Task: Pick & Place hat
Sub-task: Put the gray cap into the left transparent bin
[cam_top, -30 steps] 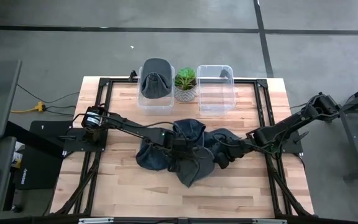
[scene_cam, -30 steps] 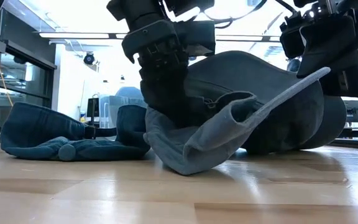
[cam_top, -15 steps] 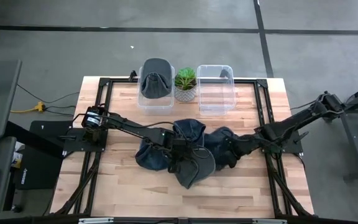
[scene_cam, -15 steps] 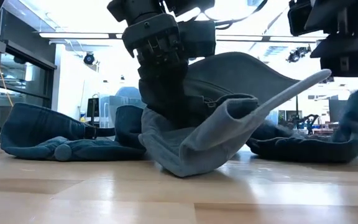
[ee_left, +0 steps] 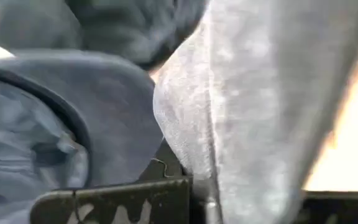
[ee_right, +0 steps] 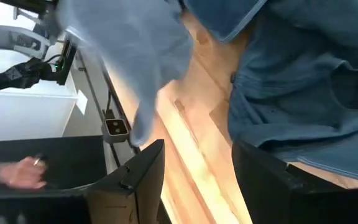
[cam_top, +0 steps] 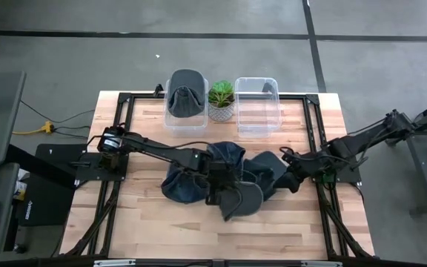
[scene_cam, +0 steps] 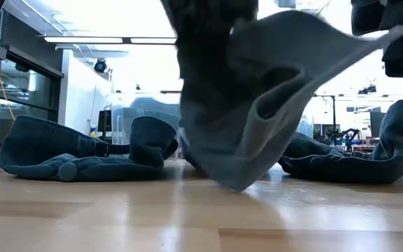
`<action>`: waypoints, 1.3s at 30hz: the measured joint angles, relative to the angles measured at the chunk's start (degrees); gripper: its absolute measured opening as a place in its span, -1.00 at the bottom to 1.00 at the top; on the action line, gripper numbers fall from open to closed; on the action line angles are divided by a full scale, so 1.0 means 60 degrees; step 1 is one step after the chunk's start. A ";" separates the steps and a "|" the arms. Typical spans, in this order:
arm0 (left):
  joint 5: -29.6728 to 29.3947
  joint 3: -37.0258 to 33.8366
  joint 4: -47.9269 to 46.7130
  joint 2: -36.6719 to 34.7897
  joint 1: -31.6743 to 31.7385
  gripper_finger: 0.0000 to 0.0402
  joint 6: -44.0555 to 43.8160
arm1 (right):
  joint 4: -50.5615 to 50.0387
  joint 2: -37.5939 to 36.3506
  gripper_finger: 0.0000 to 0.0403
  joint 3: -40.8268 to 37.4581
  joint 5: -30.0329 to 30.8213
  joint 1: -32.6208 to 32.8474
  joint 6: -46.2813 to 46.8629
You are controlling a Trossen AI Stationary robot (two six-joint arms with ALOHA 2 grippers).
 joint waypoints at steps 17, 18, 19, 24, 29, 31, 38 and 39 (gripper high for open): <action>-0.1358 0.2468 -0.1327 -0.0398 0.0796 -1.00 -0.1594 | -0.1920 -0.0906 -0.10 -0.0015 0.0116 0.0000 -0.0273; -0.1463 0.2473 -0.1348 -0.0502 0.0852 -1.00 -0.1705 | -0.2031 -0.0972 -0.10 -0.0015 0.0113 0.0000 -0.0328; -0.1556 0.2473 -0.1460 -0.0605 0.0916 -1.00 -0.1822 | -0.2124 -0.1039 -0.10 -0.0015 0.0113 0.0000 -0.0374; -0.2569 0.2458 -0.1752 -0.1275 0.1119 -1.00 -0.2156 | -0.2555 -0.1427 -0.10 -0.0018 0.0184 0.0002 -0.0626; -0.3500 0.2454 -0.2420 -0.1810 0.1231 -1.00 -0.2589 | -0.2859 -0.1713 -0.10 -0.0018 0.0241 0.0000 -0.0929; -0.3833 0.2467 -0.2485 -0.1876 0.1295 -1.00 -0.2779 | -0.2976 -0.1802 -0.10 -0.0018 0.0332 0.0004 -0.1029; -0.4886 0.2468 -0.3315 -0.2384 0.1451 -1.00 -0.3402 | -0.3425 -0.2095 -0.10 -0.0018 0.0690 -0.0004 -0.1447; -0.4961 0.2428 -0.3557 -0.2465 0.1453 -1.00 -0.3502 | -0.3436 -0.2142 -0.10 -0.0018 0.0702 -0.0004 -0.1495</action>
